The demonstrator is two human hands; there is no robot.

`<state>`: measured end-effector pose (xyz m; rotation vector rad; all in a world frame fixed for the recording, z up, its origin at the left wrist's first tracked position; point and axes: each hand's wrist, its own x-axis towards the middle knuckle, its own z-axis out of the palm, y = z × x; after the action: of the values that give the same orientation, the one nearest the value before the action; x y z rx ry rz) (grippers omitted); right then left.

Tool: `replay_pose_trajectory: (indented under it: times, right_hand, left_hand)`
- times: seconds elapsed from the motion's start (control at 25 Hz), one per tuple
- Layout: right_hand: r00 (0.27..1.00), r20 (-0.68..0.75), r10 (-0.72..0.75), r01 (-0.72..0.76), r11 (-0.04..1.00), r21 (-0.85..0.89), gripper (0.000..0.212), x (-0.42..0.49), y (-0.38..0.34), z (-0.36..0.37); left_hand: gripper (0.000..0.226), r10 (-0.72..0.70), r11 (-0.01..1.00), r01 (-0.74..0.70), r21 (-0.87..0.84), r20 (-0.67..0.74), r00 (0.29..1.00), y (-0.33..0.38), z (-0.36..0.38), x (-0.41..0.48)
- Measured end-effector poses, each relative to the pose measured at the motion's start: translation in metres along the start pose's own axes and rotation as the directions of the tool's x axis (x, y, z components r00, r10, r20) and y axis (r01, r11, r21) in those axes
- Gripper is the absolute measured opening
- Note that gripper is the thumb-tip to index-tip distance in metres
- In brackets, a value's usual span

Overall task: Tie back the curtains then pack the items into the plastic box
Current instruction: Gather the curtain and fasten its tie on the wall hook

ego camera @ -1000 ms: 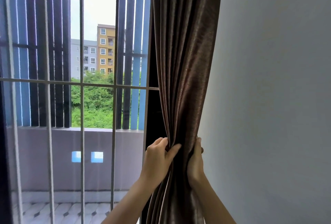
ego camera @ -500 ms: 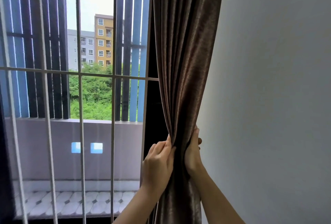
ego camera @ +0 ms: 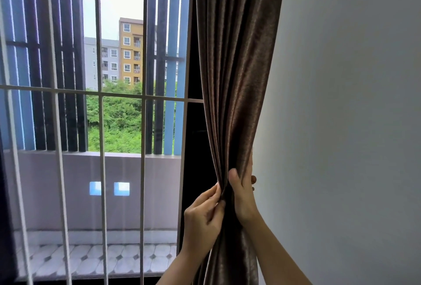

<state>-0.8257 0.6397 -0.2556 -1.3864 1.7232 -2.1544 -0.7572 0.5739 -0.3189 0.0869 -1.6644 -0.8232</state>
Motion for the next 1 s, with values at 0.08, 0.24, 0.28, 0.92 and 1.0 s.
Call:
replay_pose_trajectory:
  times: [0.08,0.24,0.28,0.92,1.0]
  right_hand:
    - [0.999,0.01,0.037,-0.036,0.998,-0.06,0.107,0.001,0.006,-0.002]
    - [0.999,0.002,0.051,-0.05,0.997,-0.063,0.107,0.006,0.01,-0.005]
    - [0.999,-0.004,0.054,-0.054,0.997,-0.062,0.103,0.007,0.012,-0.005]
    - [0.996,-0.071,0.046,-0.052,0.996,-0.079,0.037,0.014,-0.003,-0.048]
    - [0.993,-0.09,0.077,-0.081,0.996,-0.048,0.036,0.018,-0.005,-0.073]
  left_hand:
    - [0.038,-0.005,1.0,0.005,0.008,0.009,1.0,0.0,0.002,-0.001]
    - [0.035,-0.045,0.999,0.046,0.016,-0.031,0.998,0.001,0.006,-0.006]
    - [0.039,-0.05,0.999,0.051,0.012,-0.035,0.998,0.003,0.007,-0.007]
    - [0.036,0.028,0.998,-0.042,0.053,0.233,0.972,-0.007,0.0,-0.021]
    - [0.03,-0.021,0.999,0.01,0.053,0.215,0.976,-0.016,0.004,-0.022]
